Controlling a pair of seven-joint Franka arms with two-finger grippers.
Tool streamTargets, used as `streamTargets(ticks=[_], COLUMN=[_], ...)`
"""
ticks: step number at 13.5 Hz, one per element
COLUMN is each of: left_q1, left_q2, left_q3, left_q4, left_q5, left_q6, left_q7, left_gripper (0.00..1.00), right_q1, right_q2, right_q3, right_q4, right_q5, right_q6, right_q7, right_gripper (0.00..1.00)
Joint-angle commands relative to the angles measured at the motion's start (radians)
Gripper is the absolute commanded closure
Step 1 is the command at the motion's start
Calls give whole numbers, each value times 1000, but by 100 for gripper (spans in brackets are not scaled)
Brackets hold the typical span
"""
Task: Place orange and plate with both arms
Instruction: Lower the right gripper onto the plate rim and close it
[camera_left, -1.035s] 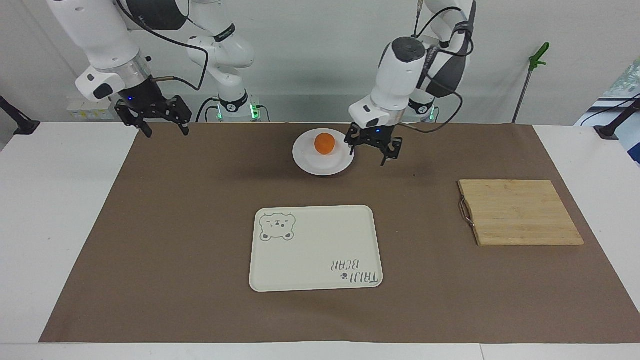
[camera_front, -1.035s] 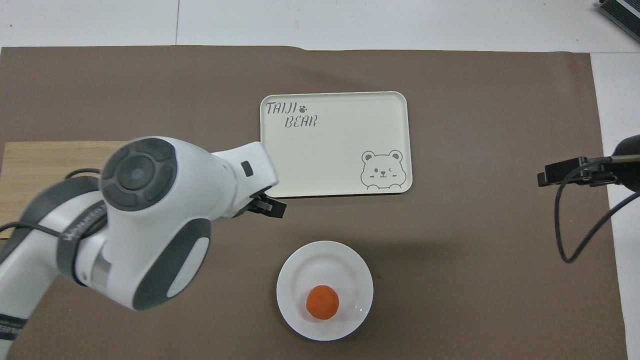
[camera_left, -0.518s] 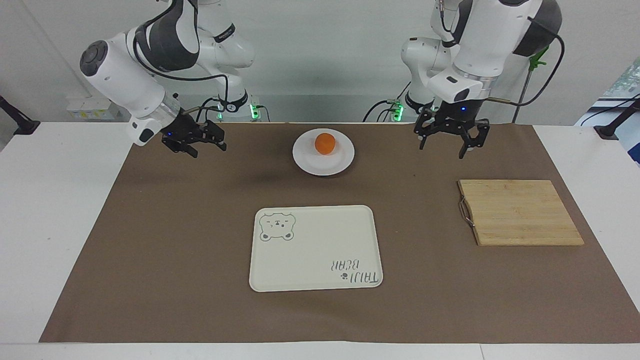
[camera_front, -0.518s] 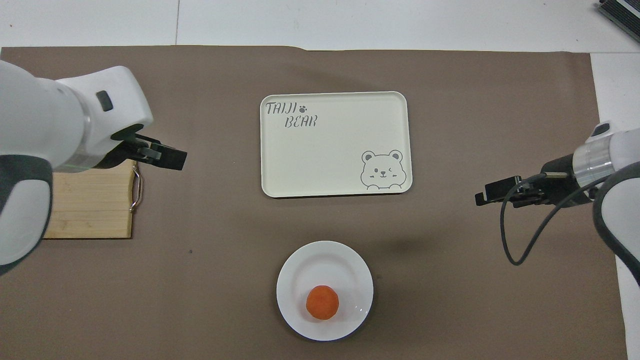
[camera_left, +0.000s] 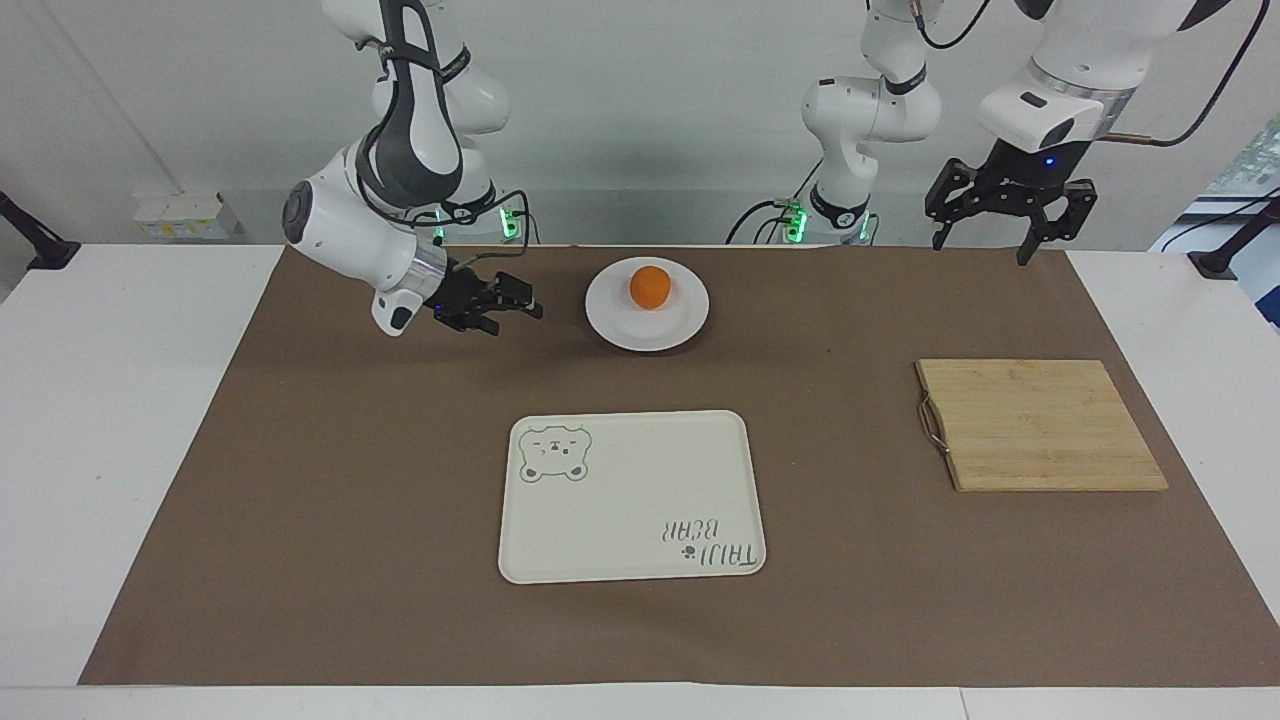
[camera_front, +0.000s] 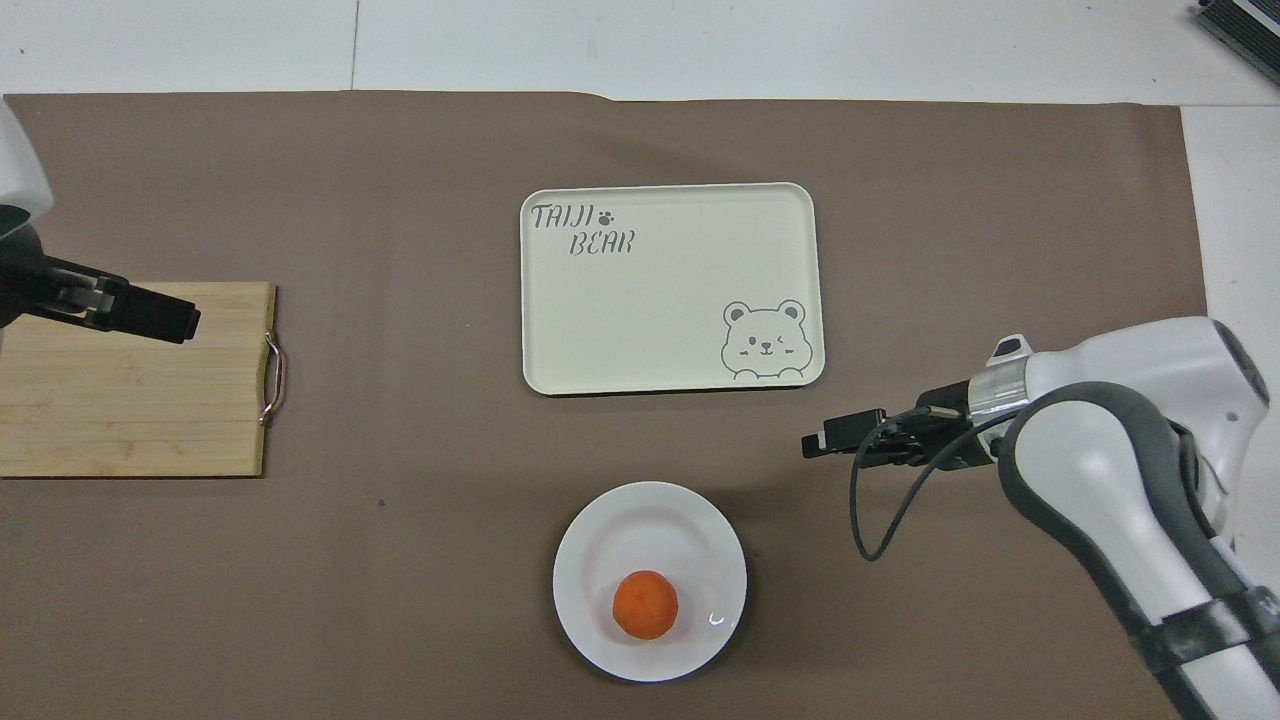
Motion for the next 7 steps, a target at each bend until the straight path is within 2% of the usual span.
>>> streamTargets(ticks=[1, 3, 7], left_q1=[39, 62, 73], left_q2=[26, 12, 5], left_q3=[-17, -11, -13], left_q4=[21, -55, -65], left_q5=[-11, -8, -11], left_q6=[-29, 8, 13], left_q7=[16, 26, -132], left_gripper=[0, 0, 0], right_q1=[71, 103, 150], right_q2=[-31, -23, -3], right_q3=[-2, -1, -1], right_q4=[-117, -169, -243], right_q5=[169, 269, 377], right_q6=[114, 176, 237], right_q7=[-51, -104, -201], right_gripper=[0, 0, 0])
